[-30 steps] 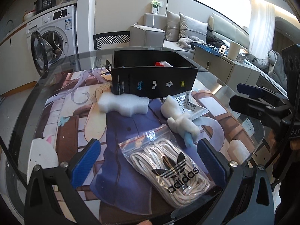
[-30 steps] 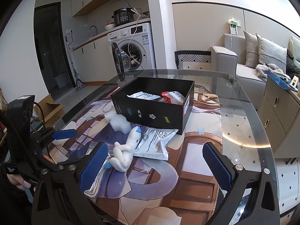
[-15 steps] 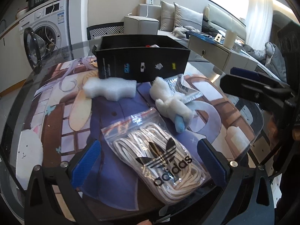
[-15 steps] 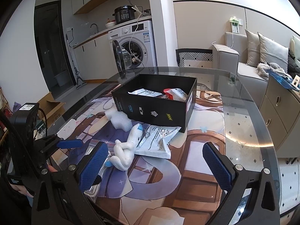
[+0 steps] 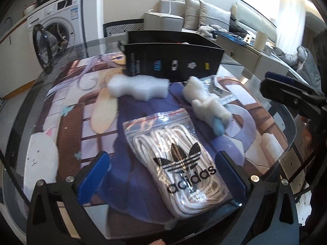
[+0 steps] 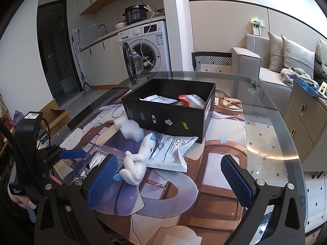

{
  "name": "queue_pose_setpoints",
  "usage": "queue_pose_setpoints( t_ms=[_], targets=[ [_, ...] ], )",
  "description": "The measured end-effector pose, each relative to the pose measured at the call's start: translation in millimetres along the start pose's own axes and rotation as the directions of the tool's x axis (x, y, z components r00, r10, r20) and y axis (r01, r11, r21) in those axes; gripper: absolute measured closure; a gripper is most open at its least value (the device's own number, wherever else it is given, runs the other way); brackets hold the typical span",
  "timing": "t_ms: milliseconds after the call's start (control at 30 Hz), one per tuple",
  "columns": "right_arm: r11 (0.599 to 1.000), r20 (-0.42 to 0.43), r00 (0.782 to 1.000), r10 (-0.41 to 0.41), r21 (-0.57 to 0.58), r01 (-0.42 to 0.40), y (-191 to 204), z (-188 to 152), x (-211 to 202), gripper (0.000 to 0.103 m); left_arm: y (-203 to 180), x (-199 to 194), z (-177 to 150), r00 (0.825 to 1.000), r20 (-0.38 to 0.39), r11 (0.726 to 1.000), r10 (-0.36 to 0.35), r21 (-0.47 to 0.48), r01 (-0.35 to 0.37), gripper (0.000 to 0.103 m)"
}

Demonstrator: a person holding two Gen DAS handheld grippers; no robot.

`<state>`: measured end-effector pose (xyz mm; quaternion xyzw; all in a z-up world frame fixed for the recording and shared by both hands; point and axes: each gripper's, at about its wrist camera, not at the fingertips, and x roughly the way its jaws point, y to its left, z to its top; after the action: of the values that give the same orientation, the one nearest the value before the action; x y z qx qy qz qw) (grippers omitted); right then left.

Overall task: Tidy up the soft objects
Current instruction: 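Move the left gripper to the adidas bag of white laces, then grasp the adidas bag with the left gripper while the right gripper grasps the white plush toy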

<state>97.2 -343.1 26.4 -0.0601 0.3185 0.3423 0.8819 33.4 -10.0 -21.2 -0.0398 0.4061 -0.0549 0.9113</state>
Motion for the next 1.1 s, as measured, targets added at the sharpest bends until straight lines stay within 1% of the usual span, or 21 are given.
queue_pose_setpoints(
  t_ms=[133, 333, 567, 900, 1000, 1067, 1100],
  targets=[
    [1.0, -0.017, 1.0, -0.002, -0.008, 0.002, 5, 0, 5, 0.001, 12, 0, 0, 1.0, 0.0, 0.999, 0.012, -0.039, -0.012, 0.0],
    [1.0, -0.062, 0.998, -0.019, -0.009, 0.018, 11, -1, 17, 0.001, 20, 1, 0, 1.0, 0.002, 0.998, 0.026, -0.057, -0.026, 0.0],
    [1.0, -0.091, 0.996, -0.008, -0.024, 0.006, 19, -2, 29, 0.001, 22, 3, 0, 0.999, -0.008, 0.998, 0.032, -0.045, -0.033, 0.0],
    [1.0, -0.094, 0.996, 0.004, -0.026, -0.006, 22, -3, 33, 0.001, 19, 4, -3, 1.0, -0.006, 0.999, 0.029, -0.016, -0.029, 0.0],
    [0.999, -0.096, 0.995, 0.011, -0.039, -0.015, 25, -3, 34, 0.001, 18, 3, -3, 1.0, -0.002, 1.0, 0.015, -0.019, -0.015, 0.003],
    [0.999, -0.097, 0.995, 0.014, -0.048, -0.019, 27, -3, 35, 0.001, 17, 1, -3, 1.0, 0.001, 1.0, -0.004, -0.014, 0.004, 0.012],
    [0.998, -0.099, 0.995, 0.017, -0.053, -0.022, 29, -3, 36, 0.001, 16, 0, -2, 1.0, 0.002, 1.0, -0.017, -0.007, 0.017, 0.018]
  ],
)
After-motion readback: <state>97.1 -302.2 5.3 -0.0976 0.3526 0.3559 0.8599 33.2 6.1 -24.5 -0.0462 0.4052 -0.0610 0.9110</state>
